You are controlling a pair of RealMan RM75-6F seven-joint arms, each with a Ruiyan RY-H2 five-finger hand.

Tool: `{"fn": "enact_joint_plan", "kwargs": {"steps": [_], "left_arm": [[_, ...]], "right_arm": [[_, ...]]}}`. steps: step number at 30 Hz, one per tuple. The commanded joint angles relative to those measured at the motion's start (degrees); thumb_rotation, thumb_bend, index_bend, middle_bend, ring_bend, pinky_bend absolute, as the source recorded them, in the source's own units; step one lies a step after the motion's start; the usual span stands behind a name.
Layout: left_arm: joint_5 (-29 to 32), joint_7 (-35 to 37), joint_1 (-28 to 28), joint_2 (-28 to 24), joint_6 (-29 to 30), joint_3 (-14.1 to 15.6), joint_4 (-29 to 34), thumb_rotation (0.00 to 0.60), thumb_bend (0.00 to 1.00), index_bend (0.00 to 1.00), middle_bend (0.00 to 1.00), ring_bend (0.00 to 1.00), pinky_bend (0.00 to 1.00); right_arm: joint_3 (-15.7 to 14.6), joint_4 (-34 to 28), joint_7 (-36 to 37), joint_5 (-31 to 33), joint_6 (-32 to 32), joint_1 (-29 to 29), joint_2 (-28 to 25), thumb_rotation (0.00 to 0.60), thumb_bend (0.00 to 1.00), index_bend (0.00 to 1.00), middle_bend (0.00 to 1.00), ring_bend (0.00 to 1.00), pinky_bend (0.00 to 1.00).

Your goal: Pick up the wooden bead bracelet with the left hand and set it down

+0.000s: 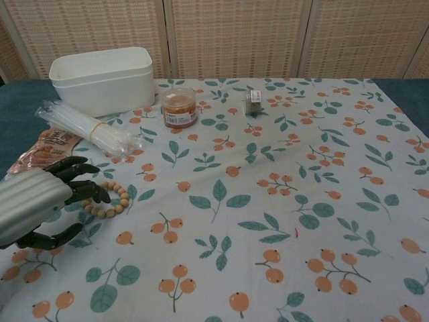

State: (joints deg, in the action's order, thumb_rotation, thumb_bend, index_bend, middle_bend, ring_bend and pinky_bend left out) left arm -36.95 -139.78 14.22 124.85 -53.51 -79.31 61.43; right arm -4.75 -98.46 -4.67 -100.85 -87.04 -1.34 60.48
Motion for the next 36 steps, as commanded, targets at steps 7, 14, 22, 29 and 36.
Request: {"fn": "enact_joint_plan", "kwargs": {"steps": [7,14,22,29,36], "left_arm": [[0.2,-2.2,-2.6,0.5,2.2,0.2,-2.0,0.600,0.48,0.29,0.31,0.09,0.01],[-0.8,-3.2,-3.5,0.2,4.7,0.6,-1.9,0.600,0.48,0.33,0.32,0.09,0.01],[-2.7,-4.5,-2.9,0.0,8.2,1.4,0.6,0.600,0.48,0.38,0.40,0.11,0.00],[-3.8,-5.6,-2.4,0.4,10.0,1.6,2.2,0.600,0.48,0.48,0.53,0.18,0.00],[-3.2,-8.4,-2.7,1.7,8.6,0.2,1.6,0.600,0.49,0.59,0.65,0.27,0.01]], "right_arm": [[0.0,0.1,0.3,0.1,-0.1,0.0,-0.2,0.434,0.20,0.00,0.00,0.00,0.00],[0.0,0.1,0.3,0.0,-0.2,0.0,-0.2,0.434,0.20,0.00,0.00,0.00,0.00],[-0.1,0.1,0.5,-0.2,-0.2,0.0,-0.2,0.433,0.20,0.00,0.00,0.00,0.00],[-0.1,0.1,1.0,-0.4,-0.6,0.1,-0.5,0.434,0.20,0.00,0.00,0.00,0.00],[-0.2,0.1,1.3,-0.8,-1.0,0.2,-0.7,0.433,0.20,0.00,0.00,0.00,0.00]]}}
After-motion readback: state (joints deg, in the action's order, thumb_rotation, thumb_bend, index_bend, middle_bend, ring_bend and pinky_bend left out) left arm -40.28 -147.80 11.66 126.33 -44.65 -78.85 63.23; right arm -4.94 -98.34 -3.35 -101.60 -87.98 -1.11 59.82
